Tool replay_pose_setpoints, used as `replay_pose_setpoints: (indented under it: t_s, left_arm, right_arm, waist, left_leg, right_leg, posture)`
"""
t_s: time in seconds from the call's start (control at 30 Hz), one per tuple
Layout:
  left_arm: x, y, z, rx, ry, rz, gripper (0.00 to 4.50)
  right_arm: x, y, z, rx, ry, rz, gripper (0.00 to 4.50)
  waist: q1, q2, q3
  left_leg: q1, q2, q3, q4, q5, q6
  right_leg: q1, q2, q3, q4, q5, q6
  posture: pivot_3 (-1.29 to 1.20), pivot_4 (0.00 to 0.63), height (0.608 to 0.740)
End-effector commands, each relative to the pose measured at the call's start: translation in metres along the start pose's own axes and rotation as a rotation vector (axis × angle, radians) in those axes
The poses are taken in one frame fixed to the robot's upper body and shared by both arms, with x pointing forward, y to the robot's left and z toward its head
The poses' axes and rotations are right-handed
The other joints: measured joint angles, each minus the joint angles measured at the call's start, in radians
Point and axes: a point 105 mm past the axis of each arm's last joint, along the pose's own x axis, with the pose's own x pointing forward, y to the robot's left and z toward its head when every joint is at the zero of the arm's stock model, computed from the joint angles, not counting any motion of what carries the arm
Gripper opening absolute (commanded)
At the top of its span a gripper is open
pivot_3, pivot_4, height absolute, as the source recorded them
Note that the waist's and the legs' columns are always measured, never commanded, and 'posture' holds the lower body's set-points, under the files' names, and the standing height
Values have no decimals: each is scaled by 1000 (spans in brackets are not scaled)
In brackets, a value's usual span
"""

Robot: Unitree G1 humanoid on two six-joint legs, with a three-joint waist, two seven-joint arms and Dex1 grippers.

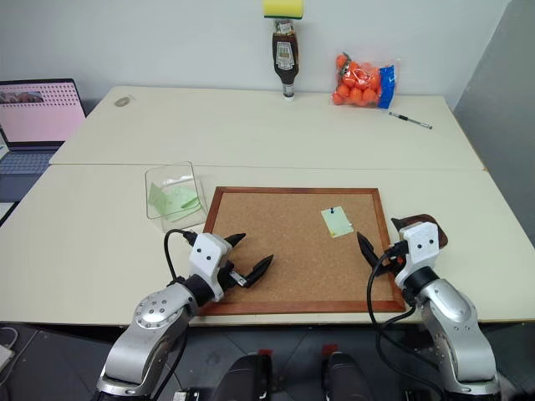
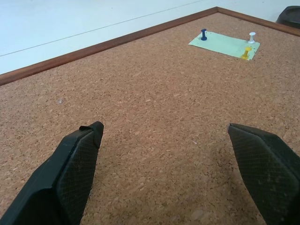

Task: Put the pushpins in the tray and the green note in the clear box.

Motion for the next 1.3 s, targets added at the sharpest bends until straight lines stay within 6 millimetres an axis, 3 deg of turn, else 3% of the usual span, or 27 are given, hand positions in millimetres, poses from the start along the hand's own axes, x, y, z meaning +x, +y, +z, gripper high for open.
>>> replay_pose_setpoints:
  t_s: [0.03,0.43,0.7,0.93,1.13,1.3]
  left_arm:
    - [-2,5,17,39,-54,19,4500]
    - [6,13,23,42,-48,31,4500]
    - [8,3,30,32,-57,-90,4500]
    - [22,0,39,56,-57,-101,4500]
    - [32,0,34,81,-30,-135,3457]
    - [40,4,24,69,-6,-137,2514]
  right_arm:
    - [0,-2,7,-13,-21,-6,4491]
    - [0,-2,6,-13,-20,-8,4491]
    - [1,-3,4,-20,9,-9,4491]
    - [2,0,12,-2,-3,-7,4491]
    - [1,17,13,-29,52,114,4500]
    - [5,20,17,-42,73,148,4500]
  waist:
    - [0,0,0]
    - [0,0,0]
    - [0,0,0]
    - [0,0,0]
    - [-1,0,0]
    - [-1,0,0]
  left_leg:
    - [0,0,0,0,0,0]
    - [0,0,0,0,0,0]
    - [0,0,0,0,0,0]
    - [0,-1,0,0,0,0]
    - [0,-1,1,0,0,0]
    - [0,-2,0,0,0,0]
  right_leg:
    - [0,0,0,0,0,0]
    - [0,0,0,0,0,0]
    - [0,0,0,0,0,0]
    - [0,1,0,0,0,0]
    - [0,1,0,0,0,0]
    - [0,2,0,0,0,1]
  posture:
    - [0,150,740]
    - [0,150,740]
    - [0,150,740]
    - [0,150,740]
    - [0,150,740]
    - [0,150,740]
